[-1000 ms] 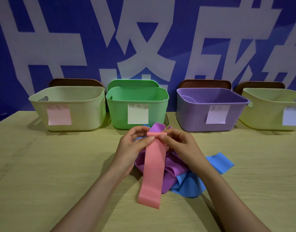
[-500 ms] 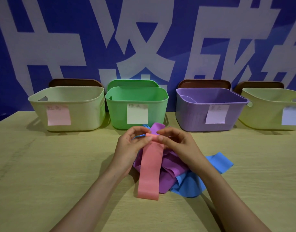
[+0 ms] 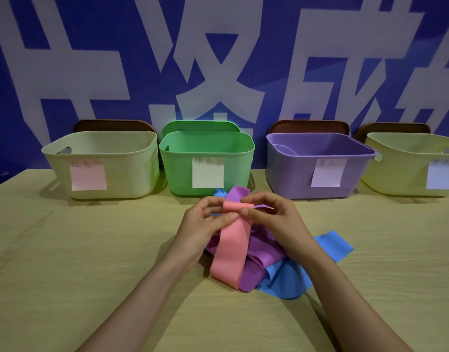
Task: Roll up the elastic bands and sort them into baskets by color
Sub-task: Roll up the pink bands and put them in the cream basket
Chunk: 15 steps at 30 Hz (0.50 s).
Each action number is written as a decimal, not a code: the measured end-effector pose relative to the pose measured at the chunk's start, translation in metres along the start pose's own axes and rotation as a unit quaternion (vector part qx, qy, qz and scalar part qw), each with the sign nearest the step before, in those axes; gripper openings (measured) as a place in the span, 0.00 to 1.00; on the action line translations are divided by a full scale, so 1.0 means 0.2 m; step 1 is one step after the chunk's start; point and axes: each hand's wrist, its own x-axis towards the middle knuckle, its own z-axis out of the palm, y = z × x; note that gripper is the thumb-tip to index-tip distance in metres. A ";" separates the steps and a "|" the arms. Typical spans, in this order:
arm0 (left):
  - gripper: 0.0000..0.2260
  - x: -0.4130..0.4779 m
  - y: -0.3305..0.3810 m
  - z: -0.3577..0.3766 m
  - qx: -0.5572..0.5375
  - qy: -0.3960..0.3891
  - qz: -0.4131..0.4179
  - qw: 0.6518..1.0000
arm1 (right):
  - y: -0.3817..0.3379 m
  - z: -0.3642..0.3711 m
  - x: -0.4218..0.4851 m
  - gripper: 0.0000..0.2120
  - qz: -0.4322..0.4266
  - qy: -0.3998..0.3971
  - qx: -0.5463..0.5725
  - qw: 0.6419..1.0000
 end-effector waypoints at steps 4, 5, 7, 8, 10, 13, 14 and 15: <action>0.12 0.00 0.01 0.01 -0.001 -0.007 0.007 1.000 | -0.01 0.00 0.00 0.08 -0.013 -0.013 0.001 1.000; 0.11 0.00 0.01 0.01 -0.003 -0.003 0.005 1.000 | 0.00 0.00 0.00 0.09 -0.017 -0.015 0.000 1.000; 0.12 0.00 0.01 0.01 -0.007 0.010 0.002 1.000 | 0.00 0.00 0.00 0.09 -0.022 -0.020 -0.006 1.000; 0.12 0.00 0.01 0.01 -0.008 0.015 0.000 1.000 | 0.00 0.00 0.00 0.09 -0.023 -0.022 -0.011 0.999; 0.11 0.00 0.01 0.00 -0.010 0.017 0.001 1.000 | 0.00 0.00 0.00 0.10 -0.026 -0.026 -0.019 0.999; 0.10 0.00 0.01 0.00 -0.005 0.017 0.008 1.000 | -0.01 0.00 0.00 0.11 -0.034 -0.032 -0.018 0.999; 0.09 0.00 0.02 0.00 -0.007 0.016 0.014 1.000 | 0.00 0.00 0.00 0.11 -0.034 -0.028 -0.011 0.999; 0.08 0.00 0.03 0.00 -0.014 0.014 0.019 1.000 | 0.00 0.01 0.00 0.11 -0.030 -0.020 -0.004 0.999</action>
